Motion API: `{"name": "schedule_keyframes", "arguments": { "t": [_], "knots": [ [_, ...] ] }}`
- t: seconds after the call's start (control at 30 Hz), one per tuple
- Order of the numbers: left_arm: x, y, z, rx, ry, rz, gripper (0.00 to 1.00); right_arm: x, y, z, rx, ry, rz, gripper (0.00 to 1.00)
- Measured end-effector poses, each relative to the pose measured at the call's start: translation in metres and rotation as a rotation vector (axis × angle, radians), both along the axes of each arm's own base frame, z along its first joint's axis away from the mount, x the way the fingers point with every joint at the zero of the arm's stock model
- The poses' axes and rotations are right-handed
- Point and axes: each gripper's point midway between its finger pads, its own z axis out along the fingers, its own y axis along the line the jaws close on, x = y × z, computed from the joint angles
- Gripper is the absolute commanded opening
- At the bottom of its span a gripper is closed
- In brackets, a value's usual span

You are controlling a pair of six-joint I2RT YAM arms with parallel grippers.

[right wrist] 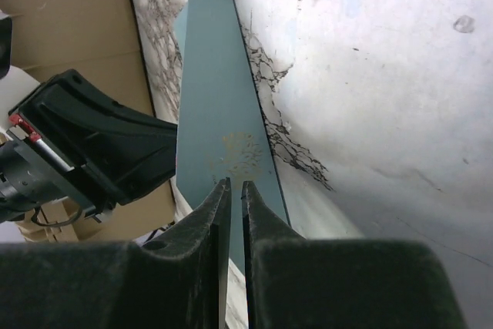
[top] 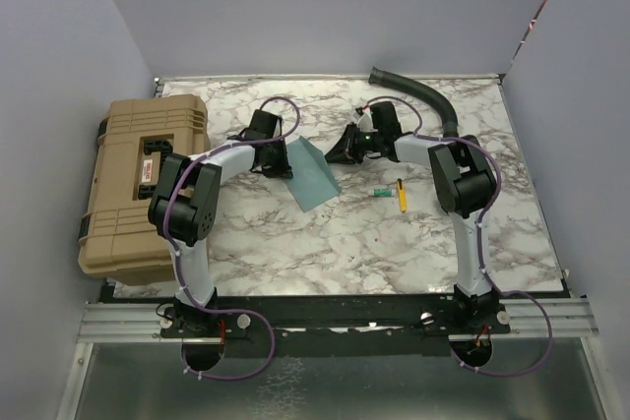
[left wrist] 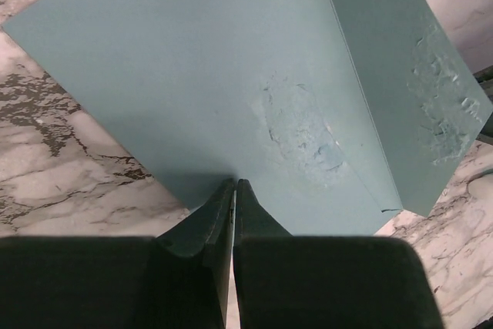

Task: Place the letter into the envelope and seal it

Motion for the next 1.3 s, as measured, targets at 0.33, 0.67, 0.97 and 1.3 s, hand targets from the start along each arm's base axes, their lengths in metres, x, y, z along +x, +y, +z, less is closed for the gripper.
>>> {"name": "schedule_keyframes", "arguments": {
  "t": [0.33, 0.67, 0.97, 1.3],
  "knots": [
    [0.001, -0.005, 0.000, -0.027, 0.006, -0.007, 0.04, -0.007, 0.013, 0.002, -0.059, -0.078, 0.088, 0.14],
    [0.002, -0.012, 0.000, -0.059, 0.018, -0.017, 0.03, -0.018, 0.019, -0.024, -0.193, -0.115, 0.134, 0.14],
    [0.004, -0.016, 0.005, -0.117, 0.064, -0.010, 0.03, -0.019, 0.021, -0.025, -0.360, -0.250, 0.166, 0.18],
    [0.045, -0.040, 0.036, -0.249, 0.021, -0.012, 0.03, -0.018, 0.009, -0.024, -0.614, -0.550, 0.168, 0.24]
  ]
}}
